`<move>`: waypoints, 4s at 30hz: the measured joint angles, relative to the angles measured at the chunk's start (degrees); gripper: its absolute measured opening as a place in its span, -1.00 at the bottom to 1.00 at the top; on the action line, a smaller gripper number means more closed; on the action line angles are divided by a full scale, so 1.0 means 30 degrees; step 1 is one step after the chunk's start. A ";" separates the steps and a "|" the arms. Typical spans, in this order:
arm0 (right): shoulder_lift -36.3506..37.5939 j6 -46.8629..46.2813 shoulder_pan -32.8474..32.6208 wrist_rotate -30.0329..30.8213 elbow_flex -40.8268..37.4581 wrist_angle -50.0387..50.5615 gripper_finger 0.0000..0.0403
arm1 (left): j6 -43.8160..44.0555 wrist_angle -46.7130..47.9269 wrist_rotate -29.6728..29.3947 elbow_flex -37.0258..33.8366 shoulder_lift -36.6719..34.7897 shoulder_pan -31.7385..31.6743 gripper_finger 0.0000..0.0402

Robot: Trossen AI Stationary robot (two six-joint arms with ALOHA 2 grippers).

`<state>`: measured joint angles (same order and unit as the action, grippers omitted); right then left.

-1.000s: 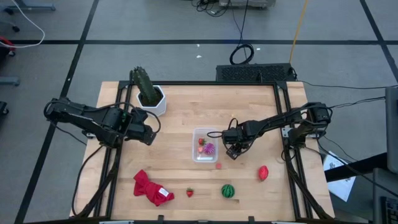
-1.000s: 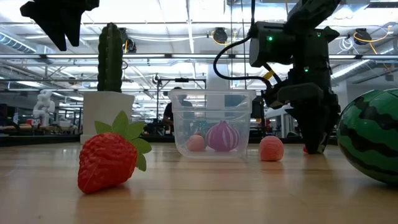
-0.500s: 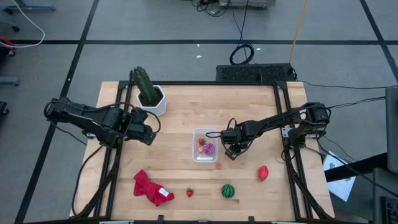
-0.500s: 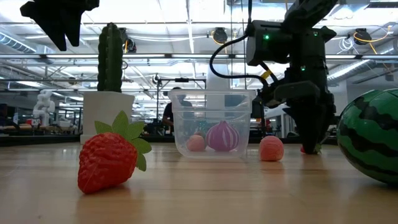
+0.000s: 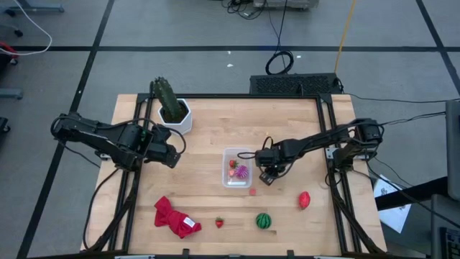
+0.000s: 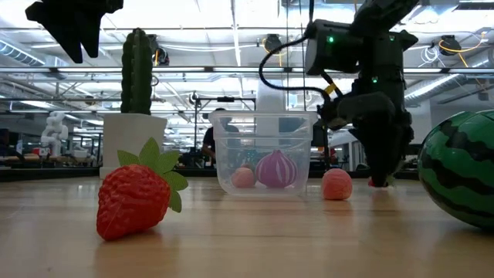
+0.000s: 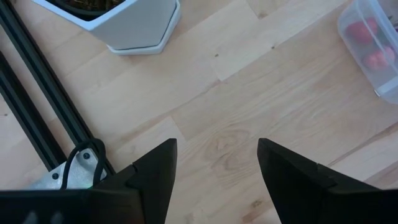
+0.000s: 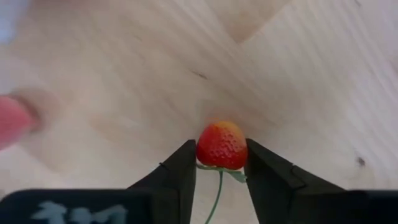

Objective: Pick and placing Produce into tupperware
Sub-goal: Put the top red strawberry into the transparent bin

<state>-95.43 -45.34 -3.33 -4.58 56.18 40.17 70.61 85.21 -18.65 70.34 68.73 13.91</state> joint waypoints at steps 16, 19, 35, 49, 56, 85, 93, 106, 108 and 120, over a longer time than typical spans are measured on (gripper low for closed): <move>0.2029 0.1472 -0.0010 0.1144 0.2413 0.2556 -0.46 | 0.0029 0.0006 -0.0322 -0.0004 -0.0002 0.0000 0.14; 0.2023 0.2493 -0.0051 0.1982 0.4140 0.2825 -0.46 | 0.0044 0.0007 -0.0322 0.0003 0.0000 0.0000 0.14; 0.0353 0.7705 -0.0051 0.2562 1.1345 0.2968 -0.46 | 0.0330 -0.0002 -0.0322 0.0003 -0.0002 0.0000 0.14; -0.5210 1.1249 -0.0051 0.2479 1.6436 0.7836 -0.46 | 0.0692 -0.0026 -0.0314 0.0003 -0.0003 0.0000 0.14; -0.6249 1.1956 -0.0051 0.2484 1.6413 0.7751 -0.46 | 0.0647 -0.0087 -0.0314 0.0003 0.0000 0.0000 0.14; -0.6618 1.4736 -0.0015 0.2518 1.3682 0.3550 -0.46 | 0.0189 -0.0080 -0.0467 0.0003 -0.0007 0.0000 0.14; -0.6618 1.4877 0.0338 0.2535 1.3690 0.3581 -0.46 | 0.0211 -0.0080 -0.0475 0.0003 -0.0007 0.0000 0.14; -0.6618 1.4869 0.0619 0.2535 1.3690 0.4666 -0.46 | 0.0524 -0.0080 -0.0489 0.0003 -0.0004 -0.0004 0.14; -0.6618 1.4901 0.0619 0.2535 1.3690 0.4659 -0.46 | 0.0561 -0.0085 -0.0533 0.0003 -0.0005 -0.0002 0.14; -0.6618 1.4987 0.0619 0.2535 1.3697 0.4343 -0.46 | 0.0561 -0.0808 -0.0824 0.0003 0.0000 -0.0007 0.14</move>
<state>-115.28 -0.38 -1.48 3.03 97.27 53.20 72.29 82.79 -21.12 70.35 68.73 13.89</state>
